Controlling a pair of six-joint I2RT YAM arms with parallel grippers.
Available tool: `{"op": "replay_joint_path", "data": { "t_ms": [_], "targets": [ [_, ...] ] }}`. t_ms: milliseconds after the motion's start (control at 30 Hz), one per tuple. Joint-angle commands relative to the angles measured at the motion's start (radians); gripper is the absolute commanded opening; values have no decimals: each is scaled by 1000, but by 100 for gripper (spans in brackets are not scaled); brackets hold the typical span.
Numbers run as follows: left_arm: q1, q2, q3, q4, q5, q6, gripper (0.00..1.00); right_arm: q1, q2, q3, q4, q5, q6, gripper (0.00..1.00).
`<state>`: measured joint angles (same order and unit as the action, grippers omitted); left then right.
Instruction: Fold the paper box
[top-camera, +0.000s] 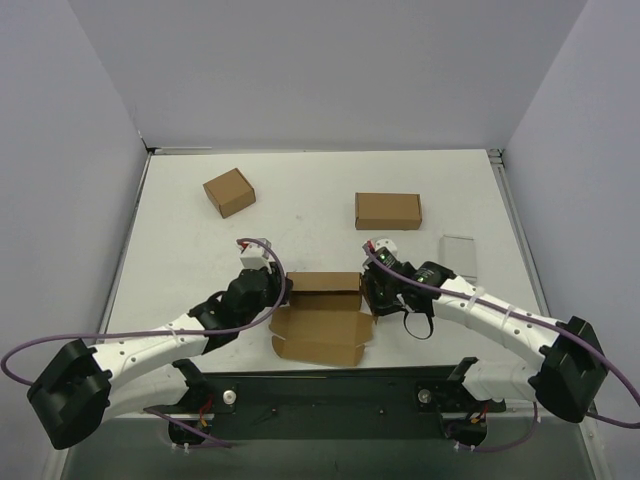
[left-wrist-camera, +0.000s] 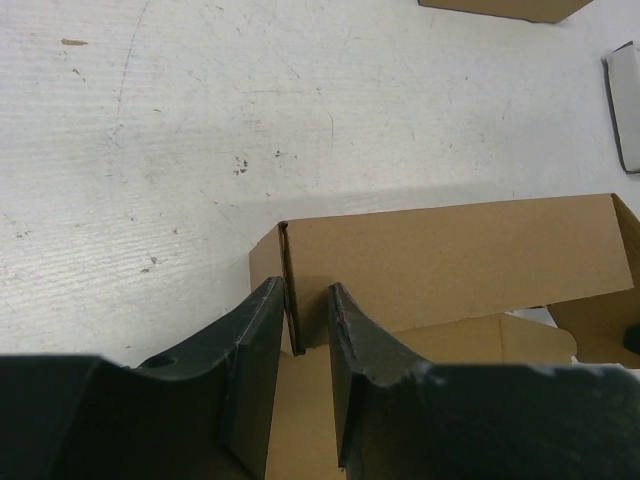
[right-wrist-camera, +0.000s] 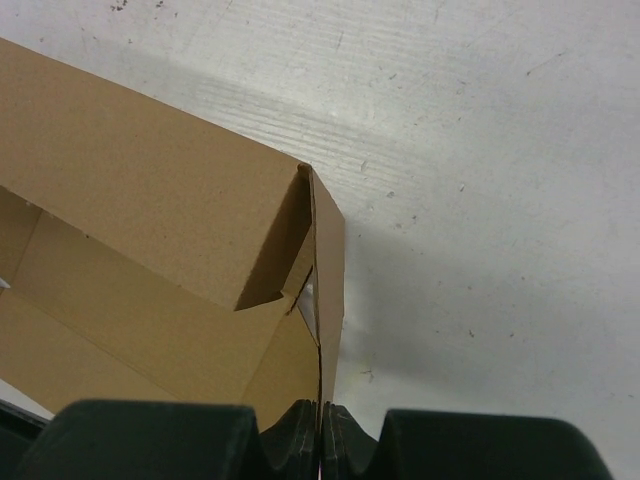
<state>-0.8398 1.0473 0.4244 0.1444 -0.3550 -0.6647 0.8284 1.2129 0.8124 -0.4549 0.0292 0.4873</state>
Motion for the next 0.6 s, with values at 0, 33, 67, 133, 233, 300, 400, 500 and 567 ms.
{"op": "replay_joint_path", "data": {
  "t_ms": [0, 33, 67, 133, 233, 300, 400, 500, 567],
  "targets": [
    [-16, 19, 27, -63, -7, 31, 34, 12, 22, 80, -48, 55, -72, 0],
    [-16, 19, 27, -65, -7, 31, 34, 12, 27, 86, -60, 60, -84, 0],
    [-18, 20, 28, -62, -9, 31, 34, 15, 34, 93, -67, 67, -105, 0],
    [-18, 26, 31, -62, -12, 33, 34, 18, 42, 111, -86, 89, -128, 0],
    [-22, 37, 37, -62, -16, 36, 34, 23, 66, 140, -114, 110, -174, 0],
    [-28, 46, 45, -59, -18, 39, 34, 35, 89, 154, -126, 130, -209, 0],
    [-35, 63, 56, -59, -25, 45, 34, 49, 126, 163, -140, 175, -257, 0],
    [-39, 79, 73, -68, -35, 53, 34, 52, 161, 169, -162, 227, -266, 0],
    [-50, 88, 83, -86, -56, 62, 34, 52, 183, 185, -183, 215, -265, 0]
  ]
}}
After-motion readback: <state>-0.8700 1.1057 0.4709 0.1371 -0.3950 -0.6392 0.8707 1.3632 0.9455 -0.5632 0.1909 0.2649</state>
